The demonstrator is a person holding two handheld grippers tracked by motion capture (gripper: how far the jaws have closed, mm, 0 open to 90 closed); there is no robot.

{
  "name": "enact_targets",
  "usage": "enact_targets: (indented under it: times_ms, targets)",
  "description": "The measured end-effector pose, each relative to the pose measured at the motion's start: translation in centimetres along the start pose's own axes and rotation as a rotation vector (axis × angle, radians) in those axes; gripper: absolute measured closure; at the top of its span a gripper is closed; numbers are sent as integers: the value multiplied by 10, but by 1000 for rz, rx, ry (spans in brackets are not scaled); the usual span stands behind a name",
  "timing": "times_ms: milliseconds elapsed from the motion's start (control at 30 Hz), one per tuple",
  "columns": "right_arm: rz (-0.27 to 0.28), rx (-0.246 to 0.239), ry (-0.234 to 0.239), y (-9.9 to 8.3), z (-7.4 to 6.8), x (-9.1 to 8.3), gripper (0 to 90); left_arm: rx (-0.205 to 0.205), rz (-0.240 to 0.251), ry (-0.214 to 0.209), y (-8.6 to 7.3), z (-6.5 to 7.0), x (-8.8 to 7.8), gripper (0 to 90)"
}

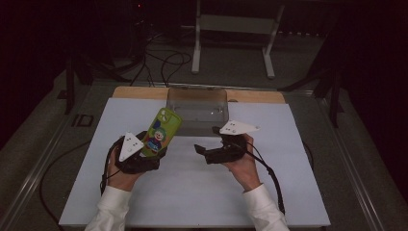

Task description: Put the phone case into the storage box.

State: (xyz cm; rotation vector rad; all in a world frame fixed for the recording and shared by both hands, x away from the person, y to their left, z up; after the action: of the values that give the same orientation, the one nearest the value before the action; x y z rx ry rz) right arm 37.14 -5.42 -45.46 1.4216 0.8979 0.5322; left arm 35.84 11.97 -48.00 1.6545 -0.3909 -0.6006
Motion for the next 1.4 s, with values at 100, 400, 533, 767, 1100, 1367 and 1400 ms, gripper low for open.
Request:
enact_targets:
  times_ms: [100, 400, 533, 767, 1100, 1367, 1400]
  targets:
    - [3, 1, 7, 1, -4, 6, 92, 0, 0, -2, 0, 1, 0, 159]
    - [14, 10, 31, 2, -13, 20, 93, 1, 6, -8, 2, 4, 1, 158]
    - [22, 27, 44, 2, -16, 25, 92, 0, 9, -12, 2, 6, 1, 159]
    - [38, 62, 50, 1, -18, 34, 93, 1, 16, -24, 5, 10, 2, 159]
    - [48, 93, 70, 2, -26, 42, 96, 5, 16, -34, 4, 15, 4, 158]
    - [49, 113, 80, 1, -30, 46, 130, 6, 13, -39, 3, 17, 5, 158]
    - [50, 115, 77, 2, -30, 47, 133, 6, 13, -39, 3, 17, 6, 159]
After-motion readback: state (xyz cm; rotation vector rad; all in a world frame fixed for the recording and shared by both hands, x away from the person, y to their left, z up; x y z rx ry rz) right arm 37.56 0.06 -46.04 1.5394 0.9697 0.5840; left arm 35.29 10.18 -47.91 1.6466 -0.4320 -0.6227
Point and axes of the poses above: each handheld gripper's, and its own axes: x roughly forward along the jaws, y roughly out of its top, z roughly to its right, the point moved 10 cm from there along x, roughly forward along the jaws, and after that the axes turned 12 degrees about z, right-handed, at the moved point
